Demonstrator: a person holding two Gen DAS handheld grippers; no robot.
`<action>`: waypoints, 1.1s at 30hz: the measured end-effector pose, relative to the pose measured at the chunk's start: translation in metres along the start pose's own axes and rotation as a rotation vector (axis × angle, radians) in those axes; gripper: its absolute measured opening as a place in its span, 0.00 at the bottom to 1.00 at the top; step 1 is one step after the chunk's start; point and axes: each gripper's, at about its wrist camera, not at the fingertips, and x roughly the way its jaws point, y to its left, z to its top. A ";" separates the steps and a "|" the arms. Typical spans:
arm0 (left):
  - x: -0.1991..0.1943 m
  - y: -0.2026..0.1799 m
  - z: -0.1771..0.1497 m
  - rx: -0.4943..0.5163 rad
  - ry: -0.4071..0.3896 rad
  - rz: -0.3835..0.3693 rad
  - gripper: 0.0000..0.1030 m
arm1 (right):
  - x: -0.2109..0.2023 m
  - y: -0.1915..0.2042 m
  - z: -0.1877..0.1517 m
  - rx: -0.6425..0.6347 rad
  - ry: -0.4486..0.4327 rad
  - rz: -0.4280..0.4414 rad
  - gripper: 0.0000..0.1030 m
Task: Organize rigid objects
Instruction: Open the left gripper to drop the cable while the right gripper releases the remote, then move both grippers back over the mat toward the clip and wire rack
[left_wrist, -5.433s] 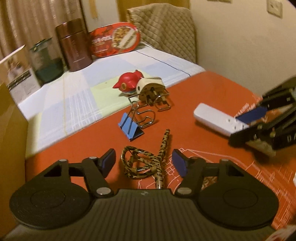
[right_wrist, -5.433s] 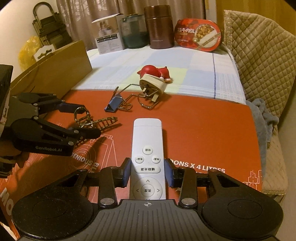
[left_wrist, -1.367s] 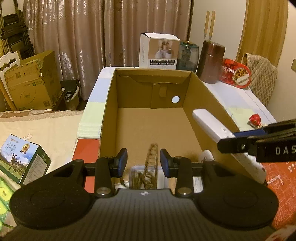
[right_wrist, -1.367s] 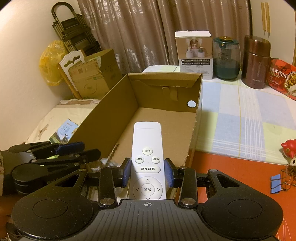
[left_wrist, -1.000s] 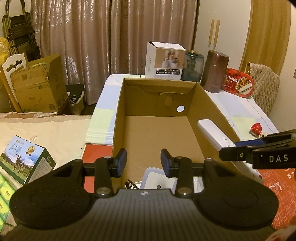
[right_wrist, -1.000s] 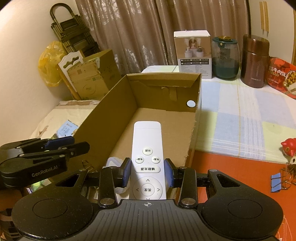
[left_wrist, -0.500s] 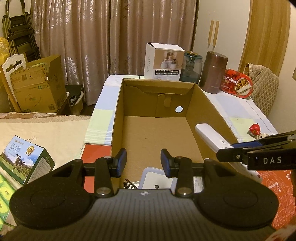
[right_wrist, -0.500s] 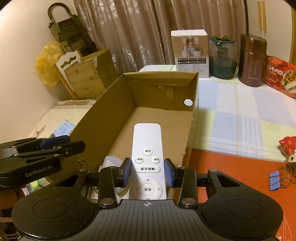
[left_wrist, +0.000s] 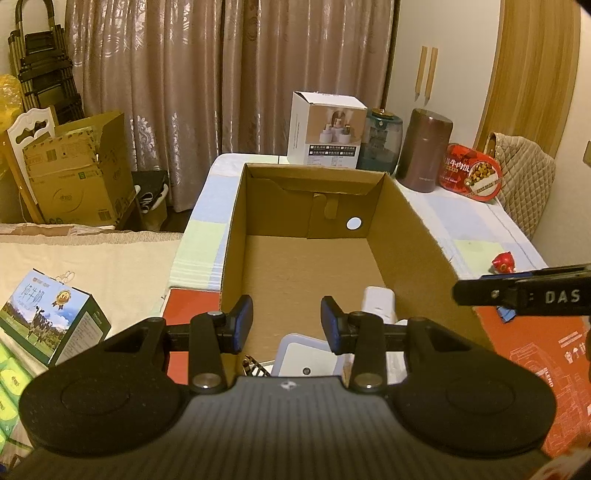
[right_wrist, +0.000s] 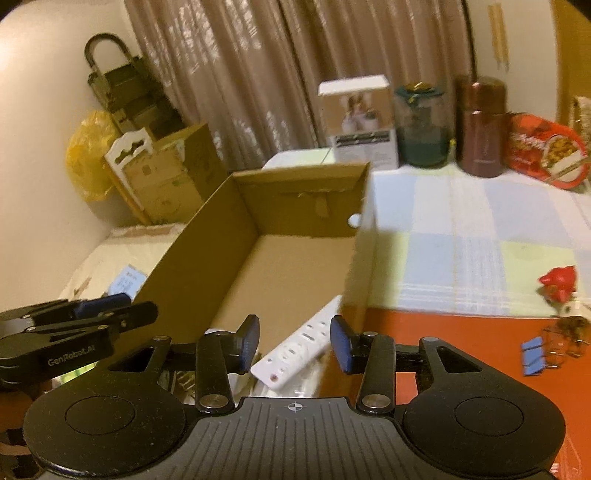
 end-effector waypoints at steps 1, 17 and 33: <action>-0.003 -0.001 0.000 -0.002 -0.004 -0.001 0.34 | -0.005 -0.002 0.000 0.007 -0.010 -0.001 0.40; -0.056 -0.064 -0.005 -0.022 -0.039 -0.068 0.40 | -0.116 -0.062 -0.034 0.103 -0.143 -0.120 0.47; -0.077 -0.151 -0.015 0.028 -0.033 -0.159 0.66 | -0.207 -0.142 -0.065 0.194 -0.239 -0.297 0.55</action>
